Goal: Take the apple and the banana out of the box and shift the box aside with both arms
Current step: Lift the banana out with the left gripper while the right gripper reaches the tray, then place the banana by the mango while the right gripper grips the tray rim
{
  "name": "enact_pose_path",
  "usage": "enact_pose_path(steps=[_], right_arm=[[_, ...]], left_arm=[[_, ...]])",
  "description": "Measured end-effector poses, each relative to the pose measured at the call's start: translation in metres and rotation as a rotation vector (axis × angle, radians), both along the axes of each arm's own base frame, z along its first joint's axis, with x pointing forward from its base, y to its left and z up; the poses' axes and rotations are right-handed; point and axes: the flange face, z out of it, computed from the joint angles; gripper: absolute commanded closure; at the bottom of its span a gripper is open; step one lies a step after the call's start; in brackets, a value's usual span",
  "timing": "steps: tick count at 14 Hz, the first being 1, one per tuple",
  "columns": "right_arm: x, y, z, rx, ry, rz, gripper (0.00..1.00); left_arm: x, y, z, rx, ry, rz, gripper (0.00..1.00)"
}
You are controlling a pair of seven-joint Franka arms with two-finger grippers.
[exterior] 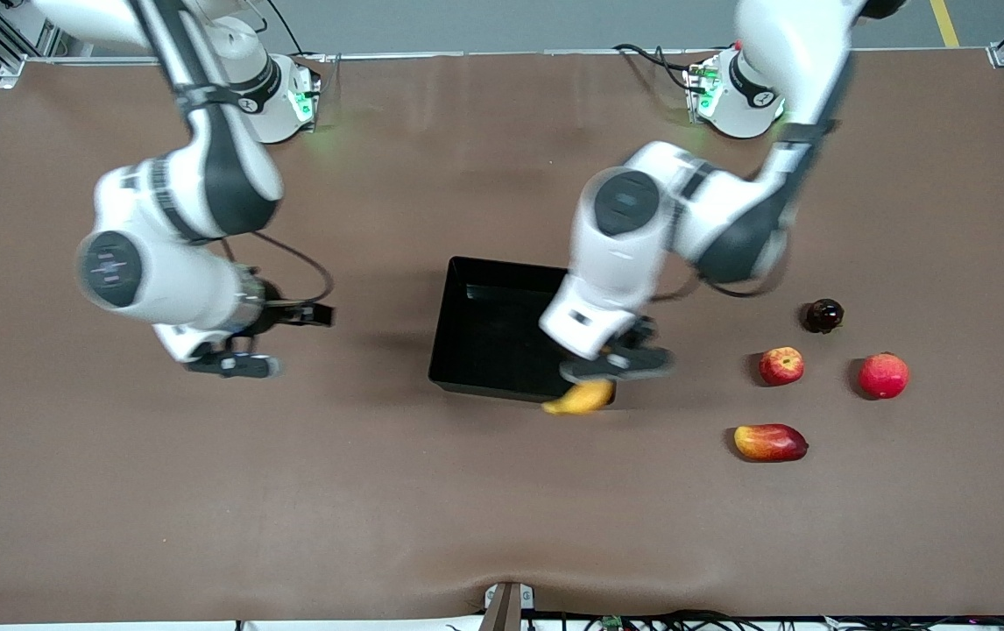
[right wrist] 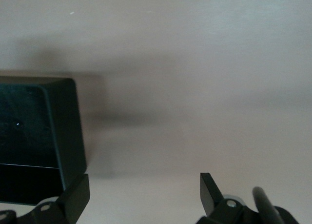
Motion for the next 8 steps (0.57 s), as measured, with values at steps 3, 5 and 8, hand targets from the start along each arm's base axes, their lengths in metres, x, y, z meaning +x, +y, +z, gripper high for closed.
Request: enact_pose_path(steps=[3, 5, 8], right_arm=[[-0.007, 0.057, -0.036, -0.002, -0.031, -0.040, 0.00], [-0.014, 0.094, -0.064, -0.010, -0.065, -0.079, 0.01], [-0.024, 0.138, -0.101, -0.004, -0.130, -0.093, 0.53]], left_arm=[[0.043, 0.102, -0.003, 0.038, 0.039, -0.003, 1.00], [0.063, 0.167, -0.008, 0.055, 0.063, -0.038, 1.00], [0.079, 0.250, -0.037, 0.065, 0.123, -0.049, 1.00]])
